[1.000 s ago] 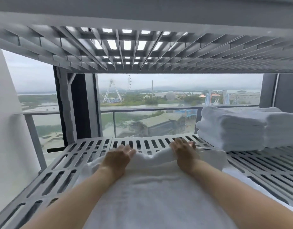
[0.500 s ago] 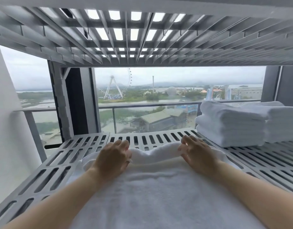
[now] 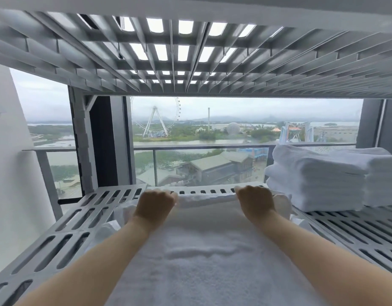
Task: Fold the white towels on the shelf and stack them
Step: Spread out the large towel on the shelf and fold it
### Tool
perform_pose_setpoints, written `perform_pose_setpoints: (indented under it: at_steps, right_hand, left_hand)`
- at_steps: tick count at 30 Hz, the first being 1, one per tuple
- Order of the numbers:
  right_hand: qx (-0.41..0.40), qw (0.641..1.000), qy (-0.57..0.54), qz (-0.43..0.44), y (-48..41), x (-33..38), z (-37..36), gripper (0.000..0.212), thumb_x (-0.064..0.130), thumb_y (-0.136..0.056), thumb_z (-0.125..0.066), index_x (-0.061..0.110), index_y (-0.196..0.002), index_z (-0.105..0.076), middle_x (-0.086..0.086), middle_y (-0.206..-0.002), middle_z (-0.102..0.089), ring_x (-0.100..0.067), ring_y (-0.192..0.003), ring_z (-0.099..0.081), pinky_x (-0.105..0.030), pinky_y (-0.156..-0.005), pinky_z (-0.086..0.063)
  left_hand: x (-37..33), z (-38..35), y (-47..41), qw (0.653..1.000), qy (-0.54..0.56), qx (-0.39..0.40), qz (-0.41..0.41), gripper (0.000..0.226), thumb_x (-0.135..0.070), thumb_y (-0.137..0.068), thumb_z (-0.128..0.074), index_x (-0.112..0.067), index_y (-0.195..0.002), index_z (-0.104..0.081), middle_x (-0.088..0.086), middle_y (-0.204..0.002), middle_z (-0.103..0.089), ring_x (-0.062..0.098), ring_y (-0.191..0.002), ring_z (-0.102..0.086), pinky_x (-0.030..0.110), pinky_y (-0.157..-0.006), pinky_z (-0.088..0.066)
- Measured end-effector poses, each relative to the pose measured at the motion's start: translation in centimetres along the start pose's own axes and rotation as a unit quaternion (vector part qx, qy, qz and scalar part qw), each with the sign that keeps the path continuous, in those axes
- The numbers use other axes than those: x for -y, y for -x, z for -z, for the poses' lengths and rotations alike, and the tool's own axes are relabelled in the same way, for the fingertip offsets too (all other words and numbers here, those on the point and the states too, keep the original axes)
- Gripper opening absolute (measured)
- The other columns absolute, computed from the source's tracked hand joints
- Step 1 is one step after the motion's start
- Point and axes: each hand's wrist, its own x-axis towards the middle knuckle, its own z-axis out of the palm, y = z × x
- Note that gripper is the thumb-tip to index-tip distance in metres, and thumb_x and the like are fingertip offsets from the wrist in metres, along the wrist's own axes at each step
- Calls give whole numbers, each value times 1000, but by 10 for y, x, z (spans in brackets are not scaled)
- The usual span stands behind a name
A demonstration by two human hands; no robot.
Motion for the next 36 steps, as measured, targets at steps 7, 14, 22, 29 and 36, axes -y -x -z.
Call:
perform_pose_setpoints:
  at_steps: [7,14,22,29,36]
  right_hand:
    - [110,982,-151,-35,-15,27,-60,32,4,-90,-37,14,-117,-50,-11,-107,-66,-29,-97,-63,-32,-72,-46]
    - [239,914,-327,22,-17,-3,-78,35,37,-97,-36,26,-123,-56,3,-136,-50,-17,-123,-46,-32,-104,-35]
    - [283,921,-263,45,-16,-14,-87,49,53,-96,-25,40,-144,-27,7,-157,-16,-12,-145,-10,-43,-118,-7]
    - [354,902,-229,87,-14,-25,-89,57,61,-93,-17,42,-146,-7,10,-159,2,-12,-145,7,-44,-117,5]
    - [298,914,-273,28,-38,8,-83,45,43,-96,-30,25,-136,-40,-1,-148,-34,-23,-135,-32,-47,-111,-23]
  left_hand:
    - [-23,-51,-12,977,161,90,105,27,-18,-93,-48,-23,-119,-56,-3,-114,-56,20,-99,-61,32,-79,-52]
    - [-12,-67,-3,891,351,282,55,43,-47,-98,-29,-39,-139,-38,-12,-151,-30,9,-138,-26,41,-116,-17]
    - [-16,-69,0,891,272,361,36,55,-64,-92,-17,-50,-144,-4,-13,-158,4,10,-144,7,49,-113,10]
    - [-19,-66,12,881,268,389,27,68,-78,-81,-10,-52,-141,4,-12,-156,14,13,-143,16,54,-108,16]
    - [-10,-72,-33,876,277,392,49,61,-66,-91,-15,-41,-147,-12,-7,-158,-8,16,-145,-2,59,-113,3]
